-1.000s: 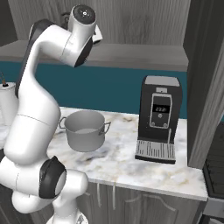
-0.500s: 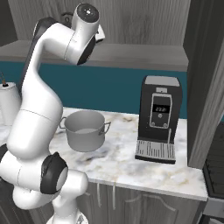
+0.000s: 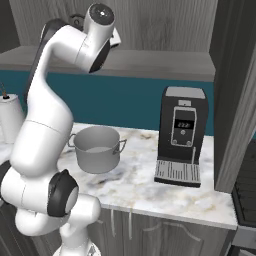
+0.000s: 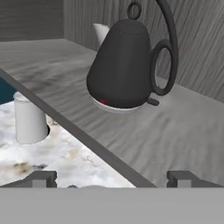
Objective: Pick the kettle from the cabinet and place it on a stove burner. Then pick the pot from the counter and place it on another stove burner. Finally, turn both burners on.
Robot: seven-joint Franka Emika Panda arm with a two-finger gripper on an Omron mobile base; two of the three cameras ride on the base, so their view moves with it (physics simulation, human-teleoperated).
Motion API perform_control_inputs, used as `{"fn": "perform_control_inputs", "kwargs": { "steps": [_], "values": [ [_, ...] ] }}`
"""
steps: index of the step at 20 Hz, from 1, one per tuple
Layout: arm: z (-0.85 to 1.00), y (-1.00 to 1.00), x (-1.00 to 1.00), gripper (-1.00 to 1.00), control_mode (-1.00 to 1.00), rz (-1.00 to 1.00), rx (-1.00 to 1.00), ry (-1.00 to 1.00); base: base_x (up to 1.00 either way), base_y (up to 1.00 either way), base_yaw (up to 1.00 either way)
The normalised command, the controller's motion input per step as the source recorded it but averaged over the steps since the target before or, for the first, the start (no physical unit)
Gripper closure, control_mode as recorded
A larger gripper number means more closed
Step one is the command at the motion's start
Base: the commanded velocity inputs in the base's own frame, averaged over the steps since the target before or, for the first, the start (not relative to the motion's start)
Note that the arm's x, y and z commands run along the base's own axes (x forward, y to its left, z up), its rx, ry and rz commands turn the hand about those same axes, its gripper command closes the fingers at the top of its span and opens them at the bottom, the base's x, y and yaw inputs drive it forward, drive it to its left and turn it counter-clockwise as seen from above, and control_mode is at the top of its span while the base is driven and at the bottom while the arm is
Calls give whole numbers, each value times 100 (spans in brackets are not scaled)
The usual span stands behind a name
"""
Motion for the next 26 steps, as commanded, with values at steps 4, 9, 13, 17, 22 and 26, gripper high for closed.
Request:
{"fn": "perform_control_inputs", "kwargs": {
  "steps": [4, 9, 13, 17, 22, 26],
  "values": [
    [11, -4, 11, -100, -100, 0, 0, 0, 0, 0, 0],
    [1, -5, 30, -100, -100, 0, 11, 0, 0, 0, 0],
    [0, 0, 14, -100, -100, 0, 14, -1, 0, 0, 0],
    [0, 0, 1, -100, -100, 1, 12, -2, 0, 0, 0],
    [0, 0, 0, -100, -100, 1, 12, -4, 0, 0, 0],
    [0, 0, 0, -100, -100, 1, 11, -6, 0, 0, 0]
  ]
}}
